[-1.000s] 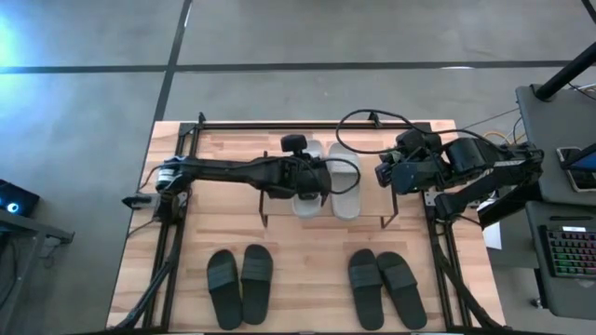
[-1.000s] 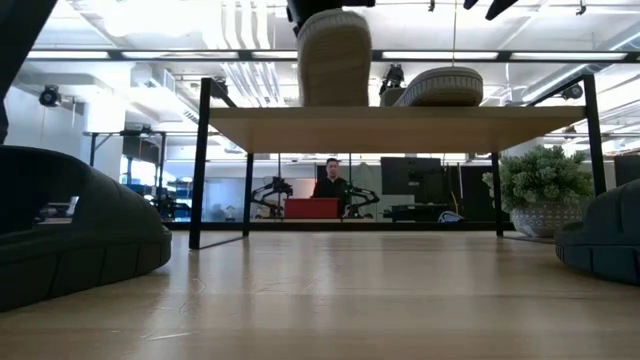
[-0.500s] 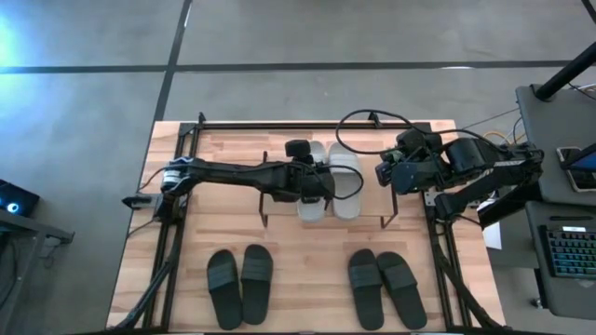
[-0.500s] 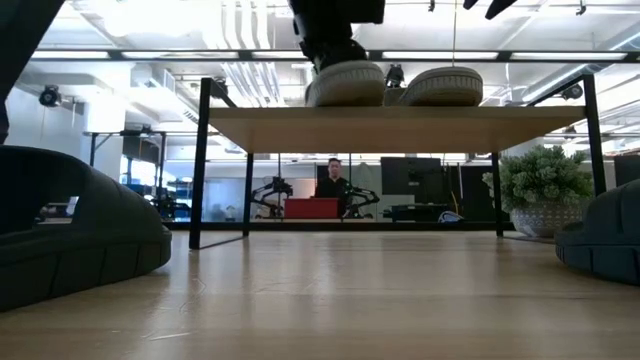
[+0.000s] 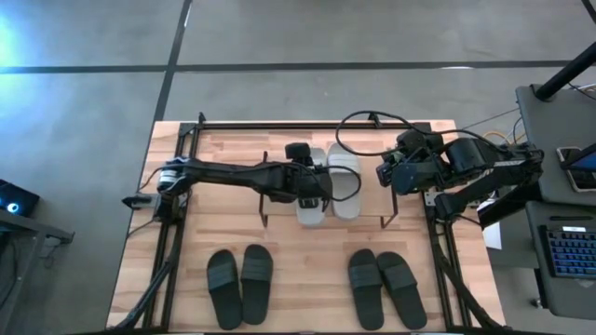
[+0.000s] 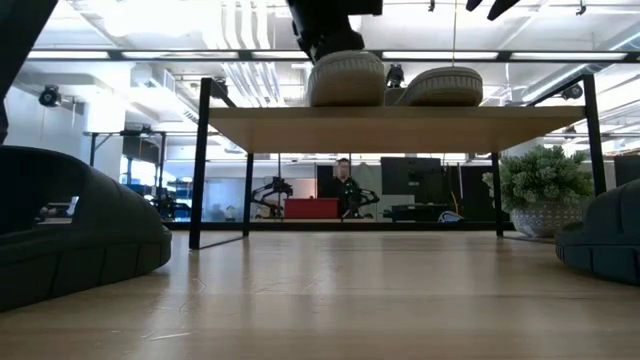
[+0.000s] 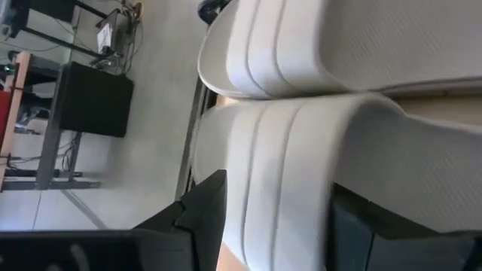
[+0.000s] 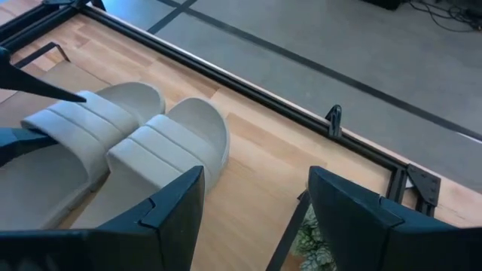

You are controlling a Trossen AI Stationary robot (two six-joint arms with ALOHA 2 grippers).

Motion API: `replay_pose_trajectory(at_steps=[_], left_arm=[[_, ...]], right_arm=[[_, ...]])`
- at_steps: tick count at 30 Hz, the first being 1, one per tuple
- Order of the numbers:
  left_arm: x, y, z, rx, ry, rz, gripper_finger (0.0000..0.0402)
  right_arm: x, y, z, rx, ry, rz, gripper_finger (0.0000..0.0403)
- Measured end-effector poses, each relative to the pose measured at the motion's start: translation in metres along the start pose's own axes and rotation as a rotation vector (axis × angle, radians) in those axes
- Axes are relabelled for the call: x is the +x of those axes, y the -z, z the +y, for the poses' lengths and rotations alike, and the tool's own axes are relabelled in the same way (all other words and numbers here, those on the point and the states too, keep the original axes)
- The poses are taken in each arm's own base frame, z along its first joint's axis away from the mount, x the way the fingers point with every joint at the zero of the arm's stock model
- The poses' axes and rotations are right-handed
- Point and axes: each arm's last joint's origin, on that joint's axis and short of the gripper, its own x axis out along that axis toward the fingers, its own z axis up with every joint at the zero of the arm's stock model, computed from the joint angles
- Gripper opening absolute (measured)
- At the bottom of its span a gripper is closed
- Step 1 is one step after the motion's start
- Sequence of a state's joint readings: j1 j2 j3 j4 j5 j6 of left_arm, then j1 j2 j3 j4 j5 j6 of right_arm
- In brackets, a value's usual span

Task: Pick and place slides into the shelf
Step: Put the gray slide on the shelf

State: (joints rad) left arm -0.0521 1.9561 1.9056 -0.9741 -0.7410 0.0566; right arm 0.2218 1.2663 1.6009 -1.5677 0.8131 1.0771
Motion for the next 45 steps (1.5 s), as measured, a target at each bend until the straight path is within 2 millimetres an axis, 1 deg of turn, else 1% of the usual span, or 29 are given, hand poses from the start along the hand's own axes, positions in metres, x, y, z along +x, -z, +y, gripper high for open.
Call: replay_pose_trajectory(at_steps=[8, 13, 19, 21, 24, 28, 30, 32, 36, 39, 42, 44, 45], left_arm=[[-0.001, 0.001, 0.0, 0.003, 0.003, 0.001, 0.0161], [-0.006, 0.0, -0.004, 0.003, 0.132, -0.018, 0.0161], [-0.008, 0.0, -0.002, -0.001, 0.159, -0.024, 0.0161], [-0.013, 0.0, 0.001, -0.007, 0.168, -0.034, 0.0161], [-0.026, 0.0, 0.013, -0.033, 0.169, -0.068, 0.0161], [-0.048, 0.004, 0.032, -0.084, 0.167, -0.109, 0.0161], [-0.062, 0.011, 0.041, -0.111, 0.182, -0.097, 0.0161], [-0.081, 0.025, 0.052, -0.117, 0.232, -0.062, 0.0161], [-0.112, 0.055, 0.068, -0.118, 0.422, 0.036, 0.016], [-0.135, 0.077, 0.072, -0.107, 0.57, 0.03, 0.016], [-0.155, 0.098, 0.071, -0.138, 0.632, -0.029, 0.016], [-0.159, 0.108, 0.067, -0.192, 0.659, -0.093, 0.016], [-0.157, 0.112, 0.063, -0.217, 0.671, -0.122, 0.016]], right_arm=[[0.0, 0.0, 0.0, -0.004, 0.0, 0.0, 0.0231], [0.0, 0.0, 0.0, -0.005, 0.0, 0.0, 0.0231], [0.0, 0.0, 0.0, -0.009, 0.001, 0.001, 0.0231], [0.0, 0.0, 0.0, -0.01, 0.002, 0.002, 0.0231], [0.0, 0.0, 0.0, -0.01, 0.002, 0.002, 0.0231], [0.0, 0.0, 0.0, -0.01, 0.002, 0.002, 0.0231], [0.0, 0.0, 0.0, -0.009, -0.003, 0.011, 0.0231], [0.0, 0.002, 0.0, -0.01, -0.023, 0.048, 0.0231], [0.001, 0.007, 0.006, -0.032, -0.09, 0.173, 0.0231], [0.002, 0.018, 0.017, -0.087, -0.15, 0.302, 0.0231], [0.002, 0.036, 0.03, -0.173, -0.186, 0.395, 0.0231], [0.002, 0.047, 0.039, -0.199, -0.189, 0.44, 0.0231], [0.003, 0.052, 0.043, -0.206, -0.192, 0.47, 0.0231]])
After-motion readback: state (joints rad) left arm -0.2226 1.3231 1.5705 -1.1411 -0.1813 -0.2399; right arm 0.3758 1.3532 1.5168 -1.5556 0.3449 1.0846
